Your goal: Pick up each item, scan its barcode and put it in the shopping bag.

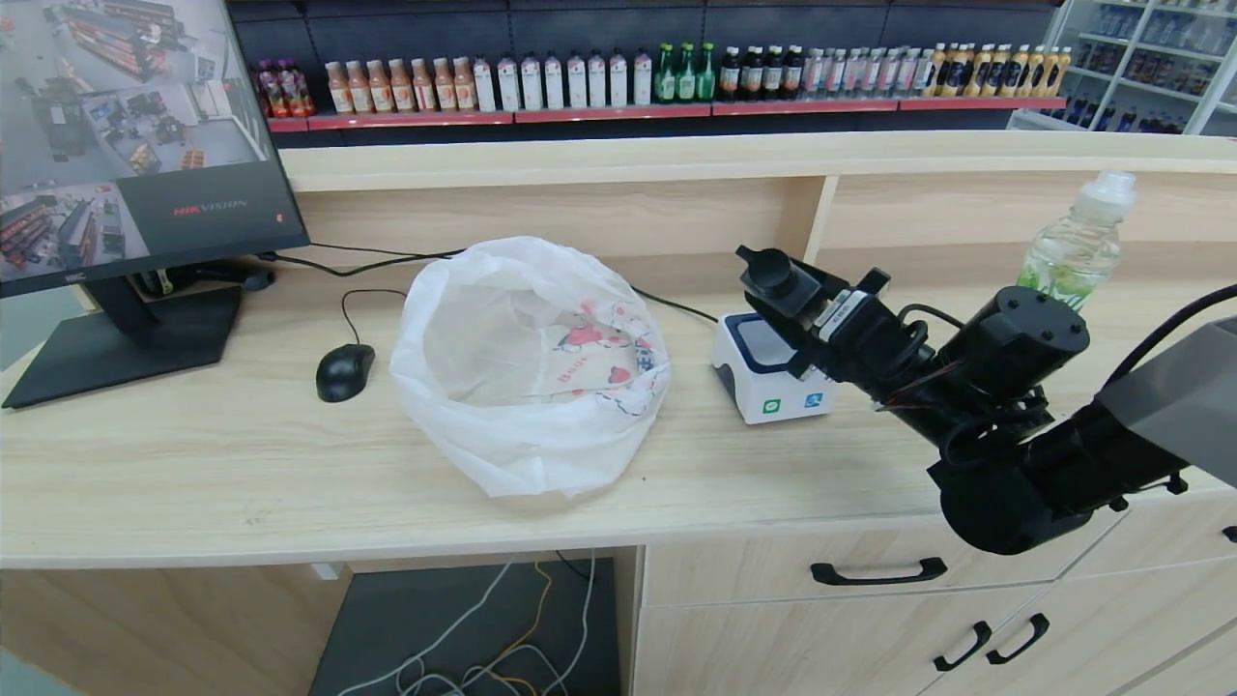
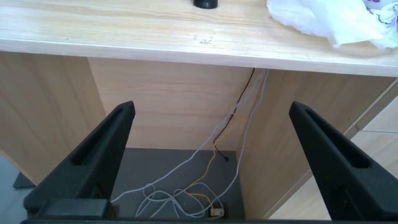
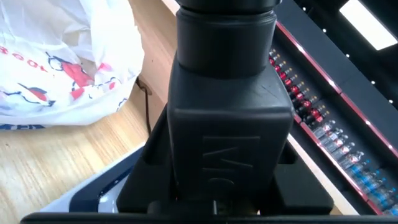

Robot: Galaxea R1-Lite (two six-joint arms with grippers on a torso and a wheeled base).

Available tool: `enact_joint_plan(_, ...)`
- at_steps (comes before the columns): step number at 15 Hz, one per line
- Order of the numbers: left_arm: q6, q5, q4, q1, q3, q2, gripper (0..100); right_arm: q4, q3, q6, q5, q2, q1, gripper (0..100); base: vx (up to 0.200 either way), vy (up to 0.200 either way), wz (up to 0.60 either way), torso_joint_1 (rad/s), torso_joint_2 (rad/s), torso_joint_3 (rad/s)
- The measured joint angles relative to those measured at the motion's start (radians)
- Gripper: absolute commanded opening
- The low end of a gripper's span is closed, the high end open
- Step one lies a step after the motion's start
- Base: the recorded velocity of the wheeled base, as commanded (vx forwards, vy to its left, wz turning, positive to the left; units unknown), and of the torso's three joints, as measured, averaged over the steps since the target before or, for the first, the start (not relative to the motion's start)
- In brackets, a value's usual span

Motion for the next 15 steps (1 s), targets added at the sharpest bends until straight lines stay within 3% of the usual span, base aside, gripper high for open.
enact_joint_plan(15, 0.0, 0.0, 0.0, 0.0, 0.0, 0.0, 100, 0.0, -0.022, -0.005, 0.016, 0.033, -0.001, 0, 0.0, 0.0, 0.0, 0.0, 0.0, 0.0)
